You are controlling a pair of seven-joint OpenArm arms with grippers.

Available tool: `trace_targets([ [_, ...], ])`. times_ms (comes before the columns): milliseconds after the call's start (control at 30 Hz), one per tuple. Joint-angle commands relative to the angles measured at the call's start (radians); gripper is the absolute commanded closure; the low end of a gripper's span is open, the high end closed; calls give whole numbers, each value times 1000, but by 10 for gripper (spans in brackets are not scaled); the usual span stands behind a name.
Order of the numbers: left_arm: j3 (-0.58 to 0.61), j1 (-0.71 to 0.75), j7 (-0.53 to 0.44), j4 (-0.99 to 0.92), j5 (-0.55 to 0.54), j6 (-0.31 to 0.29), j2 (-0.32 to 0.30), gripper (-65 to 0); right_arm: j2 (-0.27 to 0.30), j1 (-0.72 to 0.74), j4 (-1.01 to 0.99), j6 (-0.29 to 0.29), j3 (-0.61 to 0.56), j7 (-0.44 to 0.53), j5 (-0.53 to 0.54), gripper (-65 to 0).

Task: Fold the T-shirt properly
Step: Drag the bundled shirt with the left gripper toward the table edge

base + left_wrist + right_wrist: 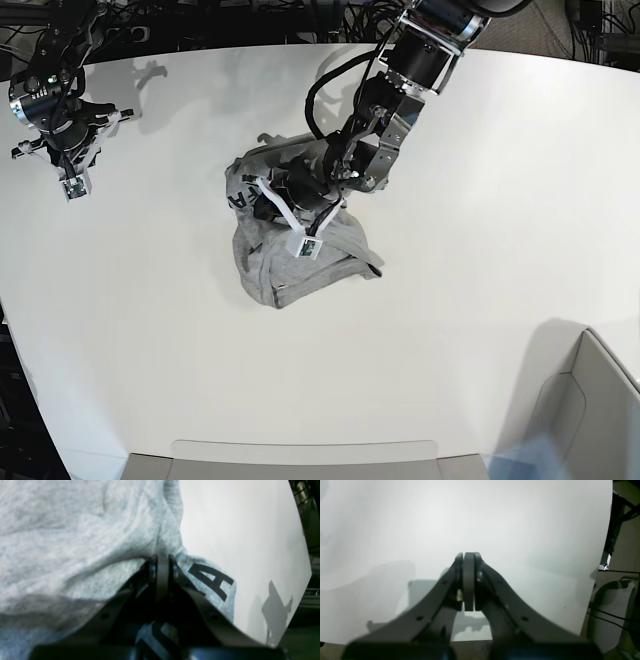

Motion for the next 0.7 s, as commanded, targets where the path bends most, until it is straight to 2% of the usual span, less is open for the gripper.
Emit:
trace_targets([
  [0,-10,13,56,-25,61,55,-47,0,14,2,18,15,2,13,0,0],
  [33,-7,13,61,-27,59,51,-75,0,14,2,19,15,-1,13,0,0],
  [167,-17,10,63,-27,59,-52,-190,0,13,-10,19,16,-7,13,5,0],
  [233,-17,-5,63,-30,59,-84,-251,0,0,-10,19,16,-7,13,3,0],
  [300,-17,-25,63,-39,61,-101,-323,0,-6,-10,19,16,-7,13,2,0],
  [400,-18,-44,63,-88,62,-107,-394,0,-6,-13,19,16,-38,13,2,0],
  [467,-17,-73,60,-136,65,-110,-435,0,-6,-27,21,16,-65,13,0,0],
  [567,-17,-117,56,-189,65,-161,-486,0,-6,-33,24,16,-111,13,0,0],
  [667,-20,-131,63,-175,59,-181,-532,0,-7,-45,26,16,-146,13,2,0],
])
